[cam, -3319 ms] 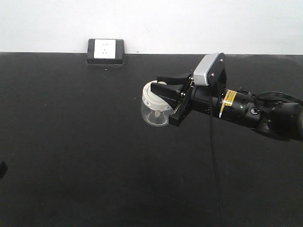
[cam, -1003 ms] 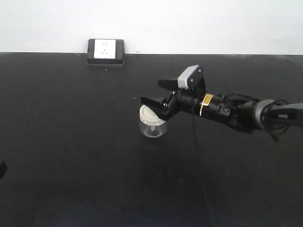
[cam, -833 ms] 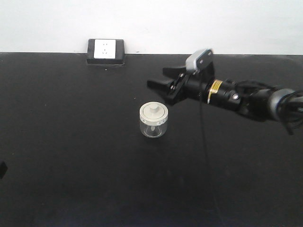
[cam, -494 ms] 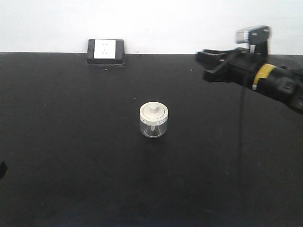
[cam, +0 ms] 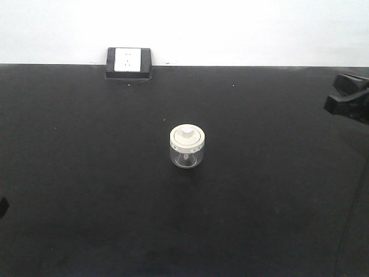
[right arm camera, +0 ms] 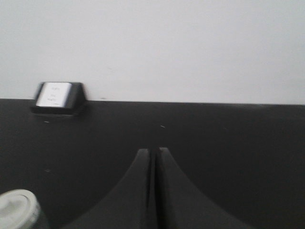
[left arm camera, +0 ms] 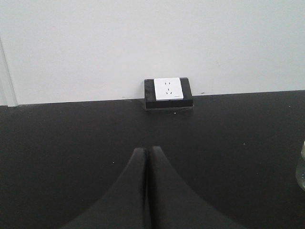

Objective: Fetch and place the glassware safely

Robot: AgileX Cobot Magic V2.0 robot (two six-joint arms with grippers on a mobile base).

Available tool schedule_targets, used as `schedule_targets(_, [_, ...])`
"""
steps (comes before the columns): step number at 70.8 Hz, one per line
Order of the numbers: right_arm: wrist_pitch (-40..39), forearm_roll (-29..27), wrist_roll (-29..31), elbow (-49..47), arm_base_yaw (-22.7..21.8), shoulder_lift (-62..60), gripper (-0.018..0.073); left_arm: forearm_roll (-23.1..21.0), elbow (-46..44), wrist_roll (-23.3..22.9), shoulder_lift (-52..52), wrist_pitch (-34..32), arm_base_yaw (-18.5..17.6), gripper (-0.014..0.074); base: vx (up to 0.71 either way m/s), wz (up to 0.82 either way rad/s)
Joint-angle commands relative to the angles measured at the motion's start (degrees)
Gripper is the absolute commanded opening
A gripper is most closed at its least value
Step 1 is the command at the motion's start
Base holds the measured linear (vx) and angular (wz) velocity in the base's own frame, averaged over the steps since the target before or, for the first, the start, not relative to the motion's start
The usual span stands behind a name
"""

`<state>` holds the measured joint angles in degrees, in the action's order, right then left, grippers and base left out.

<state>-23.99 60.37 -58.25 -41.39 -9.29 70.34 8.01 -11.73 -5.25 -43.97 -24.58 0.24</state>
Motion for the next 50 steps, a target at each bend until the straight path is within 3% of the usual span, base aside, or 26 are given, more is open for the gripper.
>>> schedule_targets(1, [4.5, -1.2, 0.1, 0.9, 0.5, -5.3, -0.0003, -0.6, -1.5, -0.4, 0.0, -4.2, 0.0, -0.0007, 0.0, 0.0])
schedule_targets(50, [15.8, -1.0, -1.4, 17.0, 0.5, -32.4, -0.0003, -0.6, -1.5, -0.4, -0.1, -4.2, 0.0, -0.0007, 0.0, 0.0])
